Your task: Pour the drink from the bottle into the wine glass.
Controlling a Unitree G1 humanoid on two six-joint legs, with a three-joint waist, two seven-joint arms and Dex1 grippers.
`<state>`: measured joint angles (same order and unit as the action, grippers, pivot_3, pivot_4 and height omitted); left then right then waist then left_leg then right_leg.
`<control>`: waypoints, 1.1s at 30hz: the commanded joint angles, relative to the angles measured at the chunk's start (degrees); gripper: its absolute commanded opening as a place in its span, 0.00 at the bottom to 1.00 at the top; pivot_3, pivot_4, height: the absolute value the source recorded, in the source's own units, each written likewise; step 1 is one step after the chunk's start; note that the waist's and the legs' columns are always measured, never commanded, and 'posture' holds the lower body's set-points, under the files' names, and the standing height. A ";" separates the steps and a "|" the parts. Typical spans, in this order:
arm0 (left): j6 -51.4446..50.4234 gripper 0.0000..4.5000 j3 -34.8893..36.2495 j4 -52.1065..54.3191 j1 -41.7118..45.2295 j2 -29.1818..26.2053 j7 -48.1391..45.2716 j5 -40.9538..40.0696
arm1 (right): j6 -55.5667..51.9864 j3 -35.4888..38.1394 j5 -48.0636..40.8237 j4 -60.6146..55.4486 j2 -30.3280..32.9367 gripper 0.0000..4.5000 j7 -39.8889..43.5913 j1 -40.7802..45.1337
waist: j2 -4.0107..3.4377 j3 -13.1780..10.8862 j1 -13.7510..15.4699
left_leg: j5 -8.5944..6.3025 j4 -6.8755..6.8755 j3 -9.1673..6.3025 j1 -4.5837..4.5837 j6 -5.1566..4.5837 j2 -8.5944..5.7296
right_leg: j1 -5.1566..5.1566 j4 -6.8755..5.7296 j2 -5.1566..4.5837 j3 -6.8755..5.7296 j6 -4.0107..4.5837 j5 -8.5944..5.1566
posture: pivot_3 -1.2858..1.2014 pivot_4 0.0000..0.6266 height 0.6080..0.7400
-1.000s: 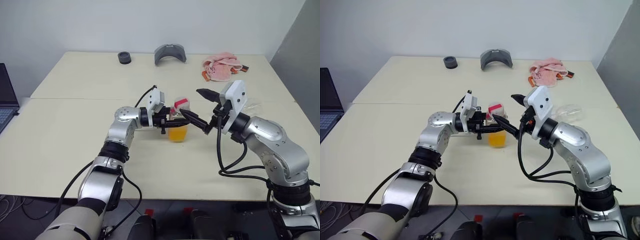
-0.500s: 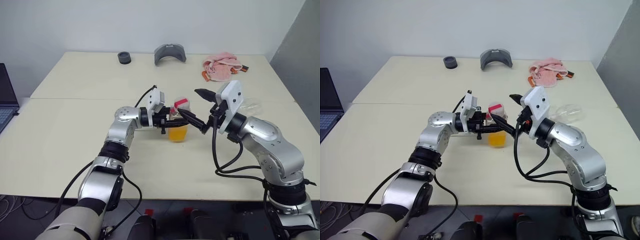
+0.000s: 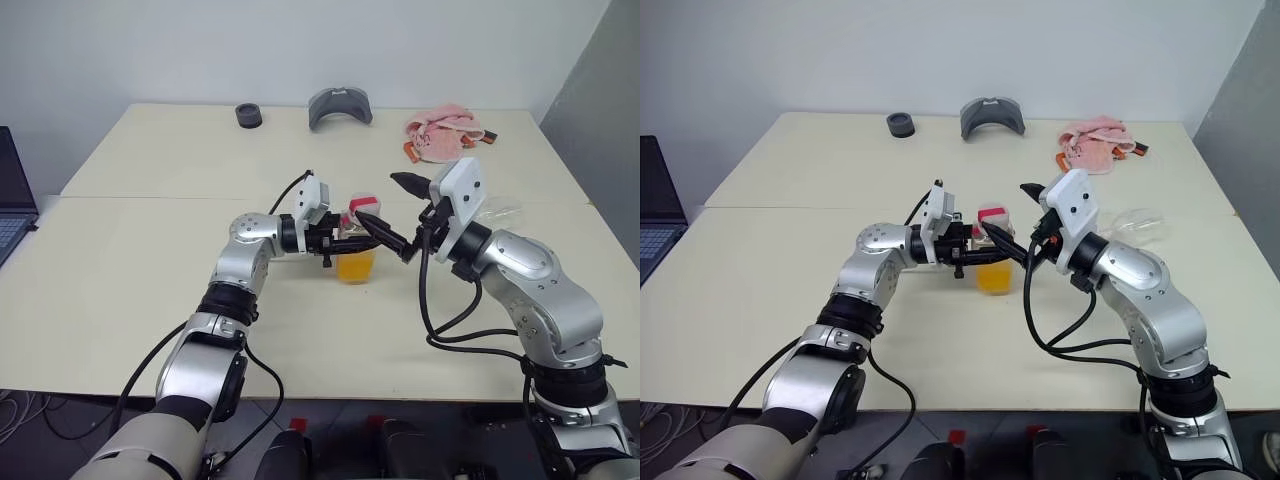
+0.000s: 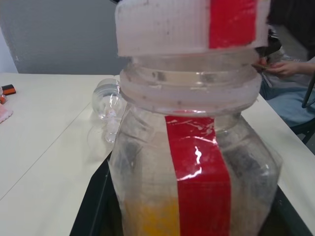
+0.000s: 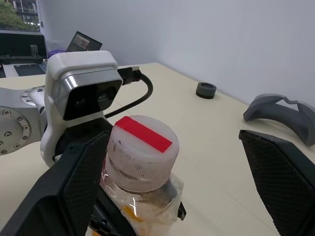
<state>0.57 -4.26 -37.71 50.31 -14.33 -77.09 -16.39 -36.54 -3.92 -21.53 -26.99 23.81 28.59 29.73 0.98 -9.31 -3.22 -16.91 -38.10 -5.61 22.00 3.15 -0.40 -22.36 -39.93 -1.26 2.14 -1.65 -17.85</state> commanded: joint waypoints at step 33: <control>1.12 0.37 0.57 1.85 1.27 -0.01 -0.02 -0.51 | -4.44 2.18 -9.52 1.75 -2.97 0.96 0.56 3.14 | 0.00 0.00 -0.02 | 0.00 0.00 -0.01 0.00 -0.01 0.00 | 0.00 0.00 -0.01 0.00 0.00 0.00 | 0.52 0.24 1.00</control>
<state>0.64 -4.26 -37.71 50.30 -14.34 -77.05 -16.35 -41.97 -2.82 -30.32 -24.21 21.20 28.95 31.35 0.98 -9.31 -3.24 -16.91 -38.10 -5.62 22.00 3.14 -0.40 -22.36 -39.93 -1.27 2.13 -1.65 -17.85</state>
